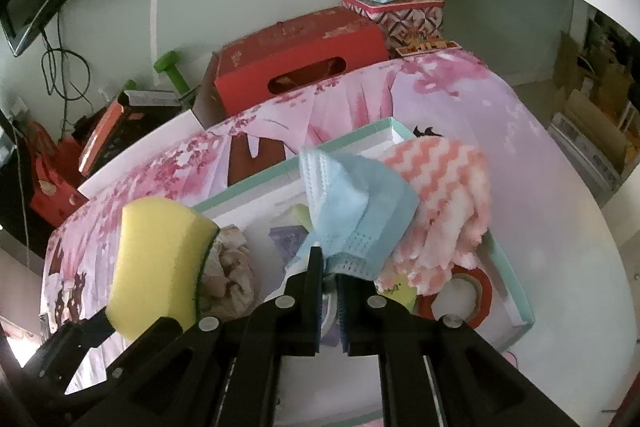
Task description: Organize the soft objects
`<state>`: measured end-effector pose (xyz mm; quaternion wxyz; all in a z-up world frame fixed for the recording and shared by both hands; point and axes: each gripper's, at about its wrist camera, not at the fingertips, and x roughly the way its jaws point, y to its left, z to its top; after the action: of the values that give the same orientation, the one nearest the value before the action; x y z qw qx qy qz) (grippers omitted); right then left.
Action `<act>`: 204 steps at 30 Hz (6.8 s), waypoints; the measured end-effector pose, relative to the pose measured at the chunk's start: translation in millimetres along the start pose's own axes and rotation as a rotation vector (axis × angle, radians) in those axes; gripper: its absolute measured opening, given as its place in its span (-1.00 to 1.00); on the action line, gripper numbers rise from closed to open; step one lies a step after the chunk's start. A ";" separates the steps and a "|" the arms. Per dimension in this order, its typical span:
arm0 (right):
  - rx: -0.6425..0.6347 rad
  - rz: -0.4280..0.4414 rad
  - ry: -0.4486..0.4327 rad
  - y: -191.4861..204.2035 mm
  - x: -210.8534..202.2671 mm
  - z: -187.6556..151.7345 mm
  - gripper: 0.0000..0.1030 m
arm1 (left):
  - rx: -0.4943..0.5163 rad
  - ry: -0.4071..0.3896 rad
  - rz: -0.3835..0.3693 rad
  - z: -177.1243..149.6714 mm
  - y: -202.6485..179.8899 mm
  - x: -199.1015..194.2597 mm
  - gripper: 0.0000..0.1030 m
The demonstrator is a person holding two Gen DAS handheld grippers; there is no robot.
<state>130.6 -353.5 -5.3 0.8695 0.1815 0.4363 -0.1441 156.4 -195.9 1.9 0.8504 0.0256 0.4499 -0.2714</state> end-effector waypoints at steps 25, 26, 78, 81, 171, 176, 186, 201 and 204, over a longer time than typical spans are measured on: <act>0.009 -0.015 0.015 -2.9 1.4 -0.8 0.20 | -0.072 -0.037 0.021 8.2 20.5 -21.0 0.50; 0.005 -0.018 0.017 -2.2 1.7 -0.7 0.22 | -0.079 -0.039 0.035 8.7 23.5 -21.2 0.51; -0.181 0.038 0.045 65.1 -18.2 -58.3 1.00 | -0.278 0.040 0.449 -67.8 116.3 -51.7 0.99; -0.186 0.041 0.048 65.7 -23.9 -70.1 1.00 | -0.253 0.035 0.483 -84.9 114.4 -61.7 0.99; -0.255 -0.006 0.018 64.4 -85.0 -171.8 1.00 | -0.210 0.065 0.499 -176.7 96.4 -119.9 0.99; -0.257 -0.008 0.021 64.4 -84.3 -171.7 1.00 | -0.204 0.067 0.504 -176.5 95.4 -119.6 0.99; -0.257 -0.014 0.028 64.7 -83.0 -171.7 1.00 | -0.201 0.070 0.507 -176.0 95.2 -119.0 0.99; -0.259 -0.013 0.031 63.9 -81.1 -171.5 1.00 | -0.195 0.073 0.509 -177.0 95.7 -117.6 0.99; -0.258 -0.013 0.030 63.5 -81.0 -171.6 1.00 | -0.195 0.073 0.508 -176.9 95.6 -117.5 0.99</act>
<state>-11.4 -213.6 -22.5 0.8779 0.0674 0.4655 -0.0894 17.2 -12.1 -30.8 0.8729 0.0657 0.4834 -0.0036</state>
